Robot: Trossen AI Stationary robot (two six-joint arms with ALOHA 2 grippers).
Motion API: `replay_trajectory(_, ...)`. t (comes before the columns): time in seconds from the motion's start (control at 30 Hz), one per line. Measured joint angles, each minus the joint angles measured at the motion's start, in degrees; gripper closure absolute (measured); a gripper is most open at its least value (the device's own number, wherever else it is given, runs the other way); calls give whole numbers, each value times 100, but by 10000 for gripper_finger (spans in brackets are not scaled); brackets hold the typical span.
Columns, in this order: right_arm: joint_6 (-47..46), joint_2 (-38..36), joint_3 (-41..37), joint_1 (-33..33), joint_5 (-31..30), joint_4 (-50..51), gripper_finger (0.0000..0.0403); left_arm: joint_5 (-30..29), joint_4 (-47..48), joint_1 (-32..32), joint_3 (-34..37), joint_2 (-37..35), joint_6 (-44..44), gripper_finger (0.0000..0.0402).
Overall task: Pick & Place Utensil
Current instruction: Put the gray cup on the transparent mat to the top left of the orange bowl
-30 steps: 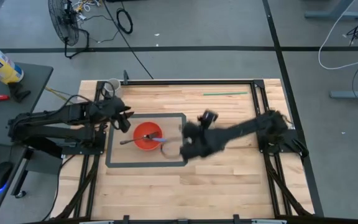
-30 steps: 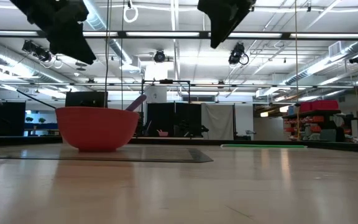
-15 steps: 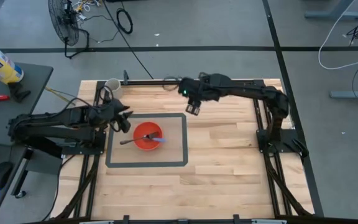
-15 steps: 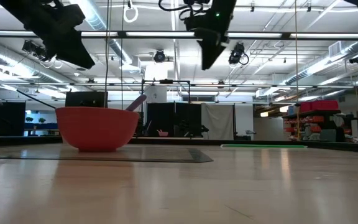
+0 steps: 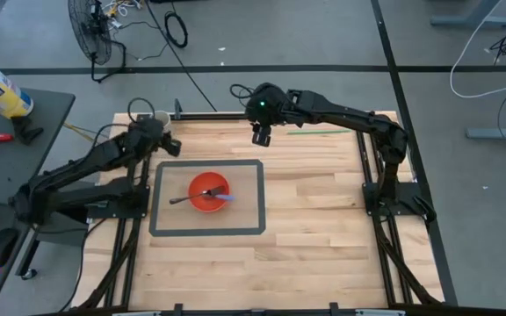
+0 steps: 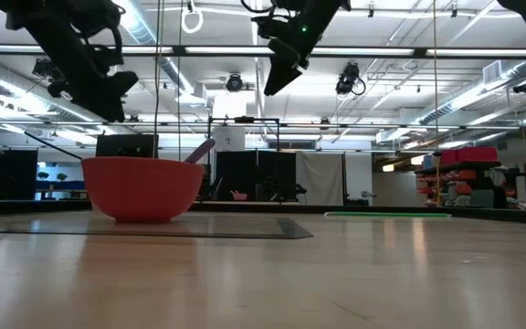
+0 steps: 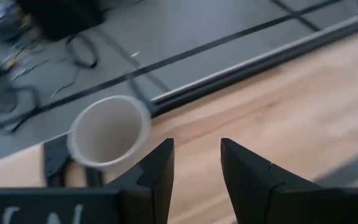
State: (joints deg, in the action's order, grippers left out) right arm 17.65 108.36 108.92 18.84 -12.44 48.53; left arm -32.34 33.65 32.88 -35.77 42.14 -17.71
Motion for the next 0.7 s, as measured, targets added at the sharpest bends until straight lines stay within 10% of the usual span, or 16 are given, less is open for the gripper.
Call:
replay_trajectory(0.2,-218,0,0,-75,100,41,200,48,-240,751,92,285,-123,243)
replay_trajectory(0.7,-216,0,0,-205,303,61,200,551,-1333,1040,1371,487,-1993,48)
